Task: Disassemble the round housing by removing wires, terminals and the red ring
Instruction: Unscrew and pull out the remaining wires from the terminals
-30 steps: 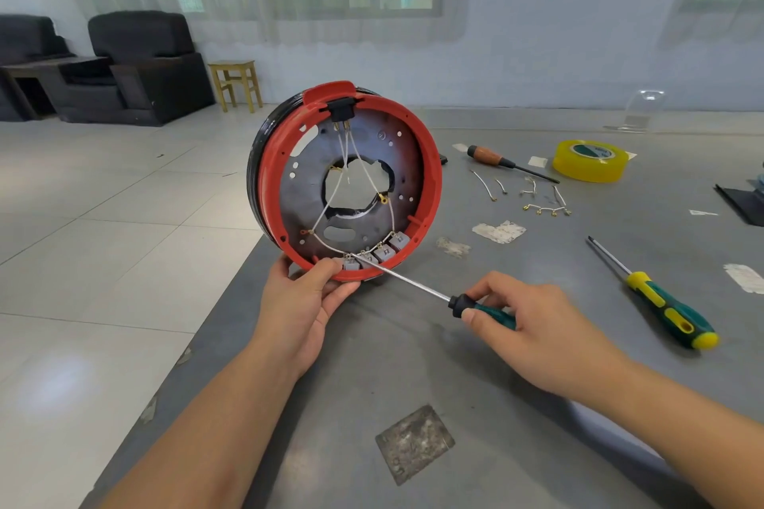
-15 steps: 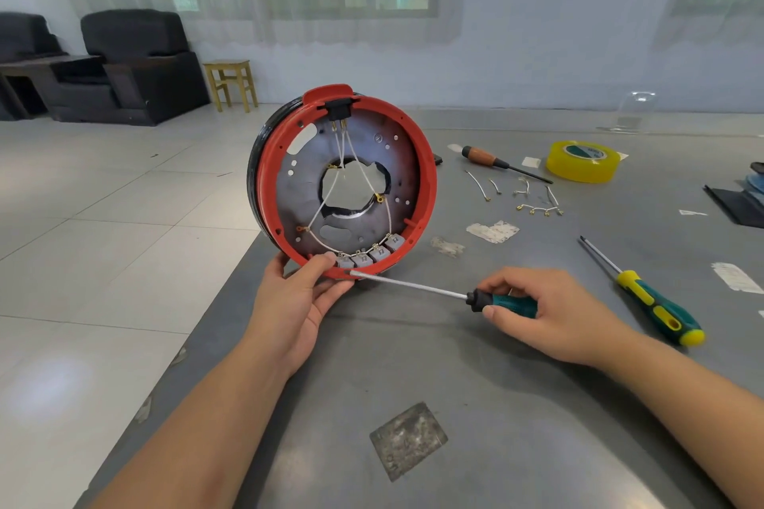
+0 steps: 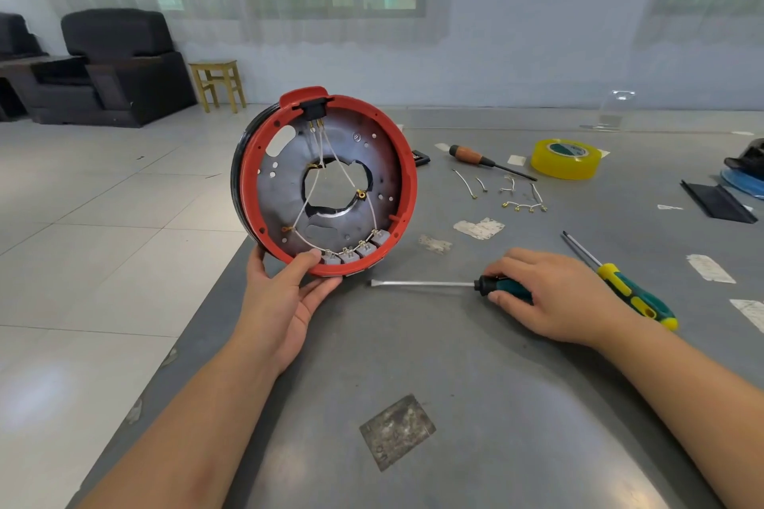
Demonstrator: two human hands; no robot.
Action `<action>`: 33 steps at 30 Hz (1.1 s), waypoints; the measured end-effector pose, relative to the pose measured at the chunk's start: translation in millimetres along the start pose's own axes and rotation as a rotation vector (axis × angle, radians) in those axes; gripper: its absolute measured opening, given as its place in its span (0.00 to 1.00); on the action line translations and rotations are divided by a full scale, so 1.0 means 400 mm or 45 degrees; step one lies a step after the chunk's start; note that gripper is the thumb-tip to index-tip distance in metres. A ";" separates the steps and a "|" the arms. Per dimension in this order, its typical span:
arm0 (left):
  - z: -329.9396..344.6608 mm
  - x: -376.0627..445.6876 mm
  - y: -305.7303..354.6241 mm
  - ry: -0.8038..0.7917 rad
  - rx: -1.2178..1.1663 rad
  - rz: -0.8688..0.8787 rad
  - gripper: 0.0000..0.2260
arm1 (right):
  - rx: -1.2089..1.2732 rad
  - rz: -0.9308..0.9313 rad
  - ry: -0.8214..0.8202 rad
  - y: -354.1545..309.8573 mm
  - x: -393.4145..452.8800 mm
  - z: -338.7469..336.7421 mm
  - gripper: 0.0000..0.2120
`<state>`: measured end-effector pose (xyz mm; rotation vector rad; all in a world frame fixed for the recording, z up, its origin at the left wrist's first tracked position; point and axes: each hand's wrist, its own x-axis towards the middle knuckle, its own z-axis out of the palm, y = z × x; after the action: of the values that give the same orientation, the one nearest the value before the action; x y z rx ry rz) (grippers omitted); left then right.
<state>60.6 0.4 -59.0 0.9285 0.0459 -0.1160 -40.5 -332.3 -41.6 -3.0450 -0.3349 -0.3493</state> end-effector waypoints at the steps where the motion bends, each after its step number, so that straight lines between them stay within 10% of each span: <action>1: -0.001 0.001 -0.001 0.000 0.000 0.001 0.32 | -0.042 0.040 0.019 0.005 0.001 0.002 0.15; 11: -0.004 0.001 -0.003 -0.030 0.039 -0.040 0.30 | -0.287 0.872 0.111 0.013 0.013 0.030 0.12; 26: 0.014 -0.015 -0.011 -0.122 0.035 -0.173 0.28 | -0.599 0.791 0.097 -0.004 0.009 0.012 0.28; 33: 0.050 -0.045 -0.016 -0.113 -0.039 -0.242 0.29 | 1.190 0.607 0.054 -0.191 0.078 0.022 0.39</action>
<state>41.7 -17.9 -50.5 0.8859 0.0537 -0.3316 -25.9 -250.4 -40.5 -2.0946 0.1958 -0.1528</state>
